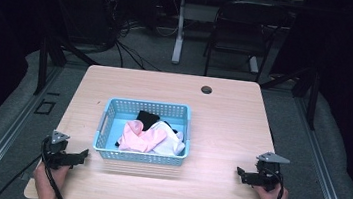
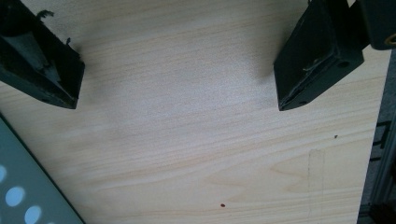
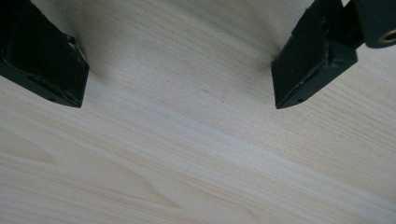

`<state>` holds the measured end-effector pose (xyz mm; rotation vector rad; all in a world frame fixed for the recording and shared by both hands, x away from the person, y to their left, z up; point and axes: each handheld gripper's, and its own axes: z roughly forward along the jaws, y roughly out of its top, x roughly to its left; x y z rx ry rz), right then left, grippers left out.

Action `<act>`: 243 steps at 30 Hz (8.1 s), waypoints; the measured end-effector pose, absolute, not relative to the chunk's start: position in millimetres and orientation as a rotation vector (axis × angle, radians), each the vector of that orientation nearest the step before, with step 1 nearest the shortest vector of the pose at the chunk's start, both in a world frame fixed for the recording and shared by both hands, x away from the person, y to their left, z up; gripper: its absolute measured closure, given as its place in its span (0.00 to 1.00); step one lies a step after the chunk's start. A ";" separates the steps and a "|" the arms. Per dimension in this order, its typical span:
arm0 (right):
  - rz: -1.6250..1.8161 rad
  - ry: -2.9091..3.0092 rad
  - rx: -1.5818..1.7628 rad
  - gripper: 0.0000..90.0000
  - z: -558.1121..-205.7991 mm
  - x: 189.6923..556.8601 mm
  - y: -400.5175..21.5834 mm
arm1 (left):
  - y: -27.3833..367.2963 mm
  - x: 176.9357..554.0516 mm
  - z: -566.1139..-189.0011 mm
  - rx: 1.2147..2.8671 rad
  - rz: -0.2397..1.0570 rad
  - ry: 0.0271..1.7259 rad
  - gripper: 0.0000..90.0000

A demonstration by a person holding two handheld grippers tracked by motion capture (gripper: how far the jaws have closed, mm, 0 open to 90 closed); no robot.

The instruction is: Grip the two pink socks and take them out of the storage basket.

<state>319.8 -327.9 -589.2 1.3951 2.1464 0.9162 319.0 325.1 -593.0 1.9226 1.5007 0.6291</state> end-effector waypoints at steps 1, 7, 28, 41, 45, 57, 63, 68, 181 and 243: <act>0.912 2.151 1.392 0.04 -589.0 319.9 -328.2 | 325.1 319.0 -593.0 1.923 0.629 1.501 0.02; 0.908 2.150 1.393 0.03 -589.0 320.3 -328.3 | 325.3 319.1 -592.9 1.923 0.627 1.502 0.02; 0.898 2.149 1.399 0.03 -588.6 320.6 -327.9 | 336.8 317.5 -580.3 1.935 0.581 1.494 0.00; 0.899 2.148 1.400 0.03 -588.7 320.7 -327.7 | 345.2 319.6 -520.1 1.972 0.551 1.420 0.00; 0.902 2.149 1.400 0.03 -588.7 320.7 -327.7 | 341.2 322.6 -502.0 2.019 0.534 1.406 0.00; 0.903 2.150 1.400 0.03 -588.7 320.6 -327.8 | 324.1 326.2 -472.8 2.082 0.476 1.331 0.00; 0.899 2.150 1.399 0.03 -588.7 320.7 -327.9 | 308.4 335.6 -461.3 2.130 0.442 1.298 0.00; 0.906 2.155 1.395 0.03 -588.7 320.7 -327.9 | 287.0 346.5 -450.0 2.190 0.424 1.226 0.00; 0.901 2.154 1.395 0.03 -588.7 320.7 -327.9 | 165.8 426.3 -402.7 2.653 0.192 1.042 0.89; 0.905 2.148 1.399 0.03 -589.0 320.6 -327.5 | 300.6 419.5 -349.6 2.499 0.373 1.399 0.91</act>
